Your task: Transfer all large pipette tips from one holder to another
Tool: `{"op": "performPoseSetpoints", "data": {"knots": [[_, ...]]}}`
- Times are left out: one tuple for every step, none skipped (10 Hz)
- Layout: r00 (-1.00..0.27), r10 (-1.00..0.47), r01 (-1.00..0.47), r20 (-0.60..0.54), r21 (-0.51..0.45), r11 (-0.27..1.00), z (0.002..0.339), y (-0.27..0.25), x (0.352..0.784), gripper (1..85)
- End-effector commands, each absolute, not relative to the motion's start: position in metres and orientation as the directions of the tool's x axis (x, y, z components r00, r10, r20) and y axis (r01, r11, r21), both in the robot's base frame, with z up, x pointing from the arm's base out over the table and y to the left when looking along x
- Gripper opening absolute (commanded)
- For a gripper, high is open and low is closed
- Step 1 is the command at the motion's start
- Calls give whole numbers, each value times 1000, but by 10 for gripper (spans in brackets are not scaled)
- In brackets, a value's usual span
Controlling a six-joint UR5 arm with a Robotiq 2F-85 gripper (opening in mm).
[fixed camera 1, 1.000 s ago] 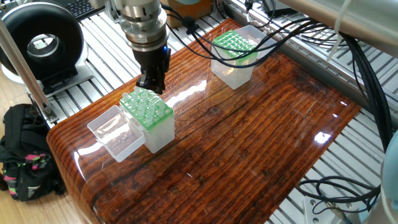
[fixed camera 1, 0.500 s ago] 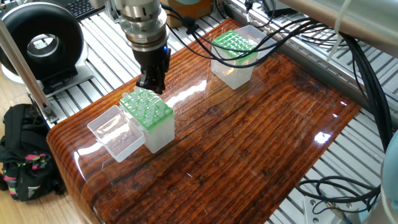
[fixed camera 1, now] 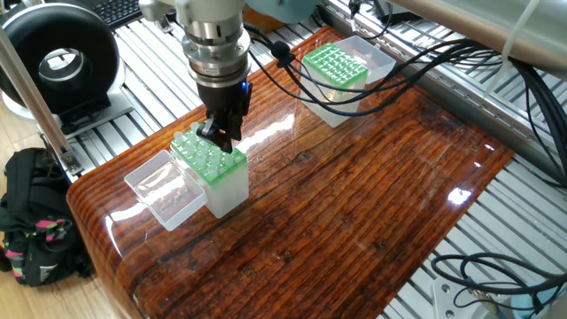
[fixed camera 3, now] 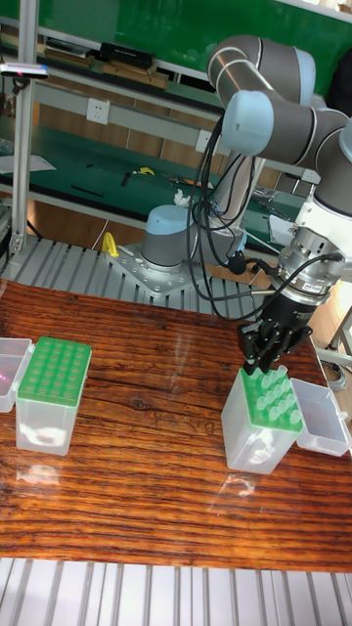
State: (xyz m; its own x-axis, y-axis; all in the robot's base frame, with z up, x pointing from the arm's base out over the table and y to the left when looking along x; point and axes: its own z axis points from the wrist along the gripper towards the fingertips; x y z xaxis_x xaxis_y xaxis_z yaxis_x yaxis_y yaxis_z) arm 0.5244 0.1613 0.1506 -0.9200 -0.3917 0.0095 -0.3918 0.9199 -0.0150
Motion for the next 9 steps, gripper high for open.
{"op": "performPoseSetpoints", "data": {"knots": [[-921,-389,-389,6,-5,921,151,163,524,327],[-920,-392,-392,6,-4,920,151,164,524,327],[-920,-392,-392,8,-1,920,151,164,523,327],[-920,-392,-392,10,5,920,153,165,521,327],[-919,-393,-393,15,6,919,154,165,519,327],[-919,-395,-395,17,6,919,155,165,518,327],[-918,-396,-396,17,6,918,155,164,518,327],[-917,-399,-399,16,7,917,155,165,517,327],[-914,-406,-406,16,4,914,155,164,517,327]]}}
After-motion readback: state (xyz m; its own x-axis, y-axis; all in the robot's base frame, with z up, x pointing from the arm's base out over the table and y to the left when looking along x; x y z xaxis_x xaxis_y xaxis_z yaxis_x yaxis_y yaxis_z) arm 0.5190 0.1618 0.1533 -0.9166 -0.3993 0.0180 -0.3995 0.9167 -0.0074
